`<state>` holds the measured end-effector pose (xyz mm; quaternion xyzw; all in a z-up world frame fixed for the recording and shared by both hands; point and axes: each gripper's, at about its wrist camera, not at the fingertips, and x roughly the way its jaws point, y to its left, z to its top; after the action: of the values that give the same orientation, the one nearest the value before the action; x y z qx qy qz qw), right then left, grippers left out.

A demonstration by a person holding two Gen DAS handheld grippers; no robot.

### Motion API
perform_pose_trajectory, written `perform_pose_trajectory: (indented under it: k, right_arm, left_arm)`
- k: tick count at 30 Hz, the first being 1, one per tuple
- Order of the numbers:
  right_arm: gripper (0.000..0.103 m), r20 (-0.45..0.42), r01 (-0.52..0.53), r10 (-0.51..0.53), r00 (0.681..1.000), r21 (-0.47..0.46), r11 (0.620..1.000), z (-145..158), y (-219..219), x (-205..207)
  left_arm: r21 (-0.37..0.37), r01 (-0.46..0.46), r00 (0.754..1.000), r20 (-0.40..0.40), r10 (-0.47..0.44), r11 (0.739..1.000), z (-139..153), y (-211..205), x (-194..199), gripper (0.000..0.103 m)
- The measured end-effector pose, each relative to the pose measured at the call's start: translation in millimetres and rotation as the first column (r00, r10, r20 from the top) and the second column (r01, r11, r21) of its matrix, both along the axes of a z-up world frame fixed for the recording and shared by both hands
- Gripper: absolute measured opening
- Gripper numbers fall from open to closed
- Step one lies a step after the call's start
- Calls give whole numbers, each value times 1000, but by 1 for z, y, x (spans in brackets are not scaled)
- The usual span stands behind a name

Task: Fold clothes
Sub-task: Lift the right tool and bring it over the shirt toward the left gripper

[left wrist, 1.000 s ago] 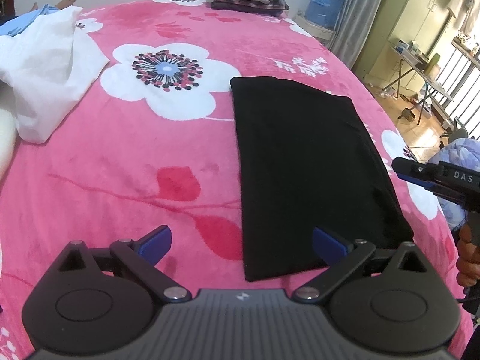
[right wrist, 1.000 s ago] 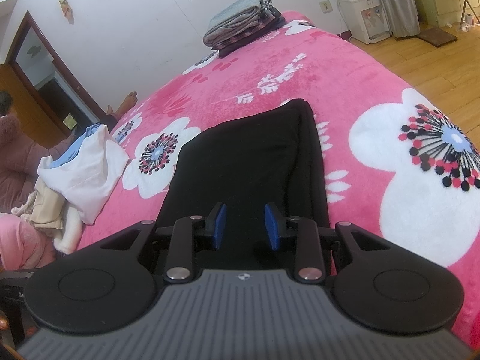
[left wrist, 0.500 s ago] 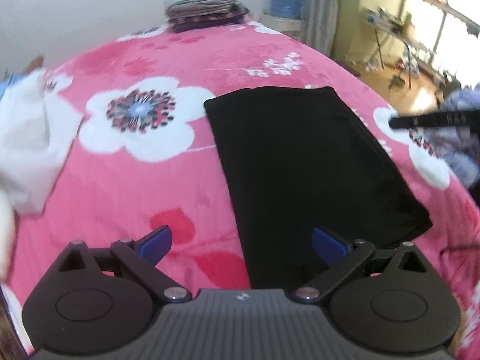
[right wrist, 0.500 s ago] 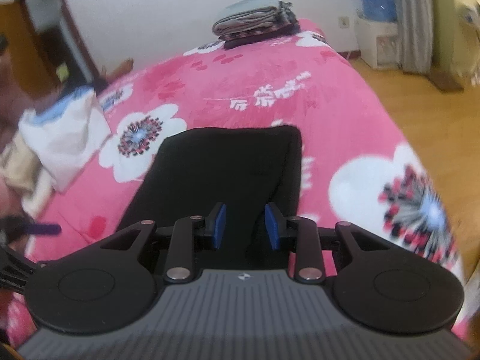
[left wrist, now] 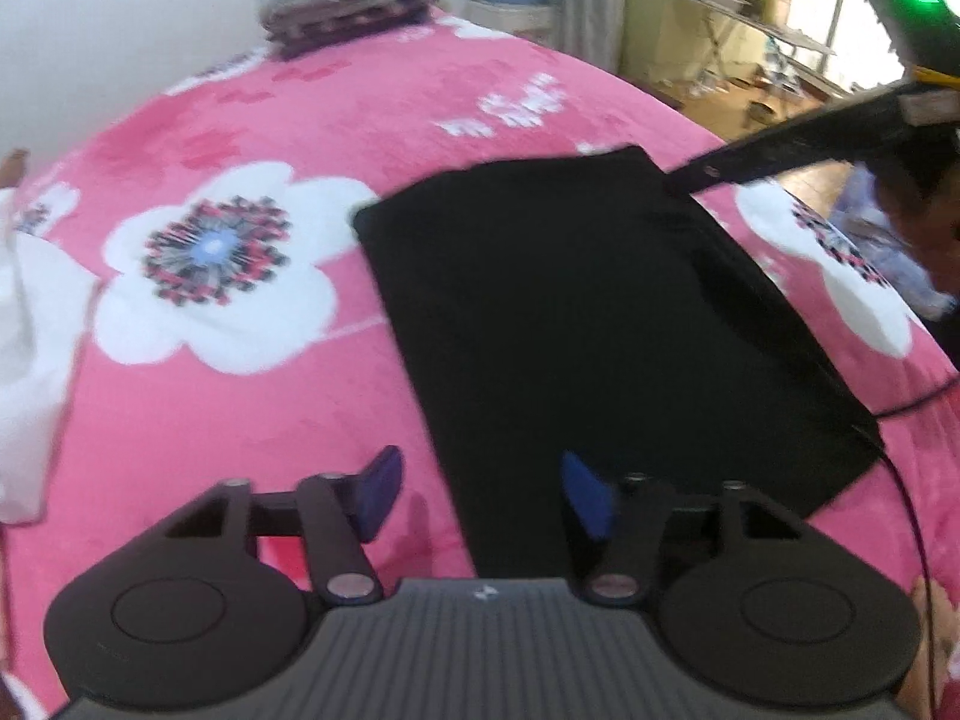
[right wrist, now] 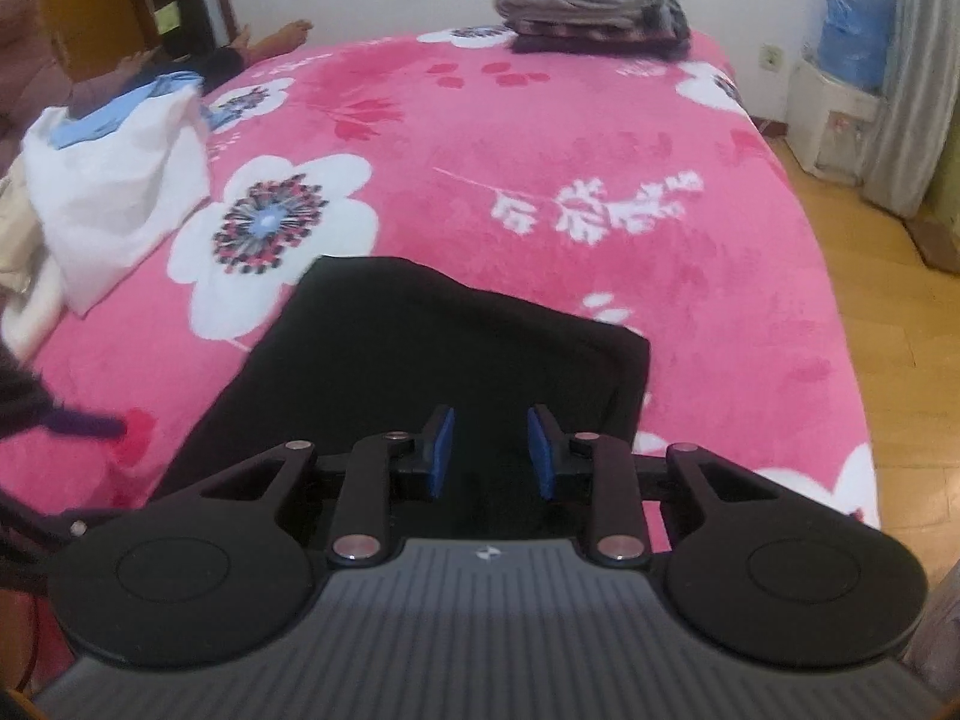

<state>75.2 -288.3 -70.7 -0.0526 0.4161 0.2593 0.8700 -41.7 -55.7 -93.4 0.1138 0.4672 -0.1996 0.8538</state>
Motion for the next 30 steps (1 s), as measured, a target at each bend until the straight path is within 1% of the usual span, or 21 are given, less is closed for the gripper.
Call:
perform_pose_trajectory:
  k: [1, 3, 6, 8, 10, 13, 14, 16, 19, 20, 21, 24, 26, 28, 30]
  right_arm:
    - [19, -3, 8, -8, 1000, 2, 1000, -4, -1, 2]
    - [14, -3, 15, -15, 1000, 10, 1000, -10, -5, 6]
    - [10, 10, -26, 26, 1000, 3, 1000, -15, -4, 10]
    - [9, 16, -57, 57, 998, -6, 998, -19, 0, 14]
    - [9, 9, -56, 56, 998, -19, 998, -26, 2, 23]
    - [6, 0, -3, 3, 1000, -25, 1000, -39, -3, 44]
    - [4, 4, 17, -17, 1000, -9, 1000, -41, -6, 52]
    - [3, 21, 47, -47, 999, 15, 999, -42, -11, 64]
    - [3, 44, 104, -105, 993, 32, 994, -42, -17, 78]
    - [6, 49, 126, -127, 991, 36, 991, -41, -20, 83]
    - [6, 45, 141, -143, 989, 44, 989, -40, -24, 84]
    - [6, 32, 118, -121, 992, 100, 988, -29, -34, 78]
    - [6, -7, 37, -37, 999, 143, 989, -25, -37, 67]
    - [6, -32, -4, 7, 999, 112, 994, -32, -36, 58]
    - [6, -59, -46, 51, 997, 82, 996, -39, -34, 49]
  left_arm:
    - [-6, 25, 1000, -9, -25, 1000, -3, -1, -1, 43]
    - [-12, 76, 997, -14, -77, 997, -8, -5, -4, 37]
    - [-32, 144, 989, -18, -144, 989, -14, -11, -8, 31]
    - [-39, 177, 984, -20, -177, 984, -18, -13, -11, 29]
    - [-35, 213, 977, -16, -213, 977, -21, -15, -15, 28]
    - [-38, 253, 967, -15, -254, 967, -25, -16, -18, 28]
    - [-48, 255, 966, -19, -257, 966, -26, -14, -17, 28]
    - [-74, 253, 966, -32, -256, 965, -27, -10, -15, 28]
    - [-107, 244, 967, -45, -250, 964, -29, -5, -12, 29]
    - [-112, 245, 967, -46, -251, 963, -30, -4, -12, 30]
    - [-117, 246, 966, -47, -253, 962, -31, -3, -12, 30]
    - [-140, 246, 965, -56, -255, 959, -31, 0, -9, 32]
    - [-169, 239, 965, -68, -253, 956, -32, 3, -6, 35]
    - [-197, 232, 965, -79, -251, 953, -33, 7, -4, 39]
    - [-211, 233, 963, -83, -255, 949, -34, 8, -4, 41]
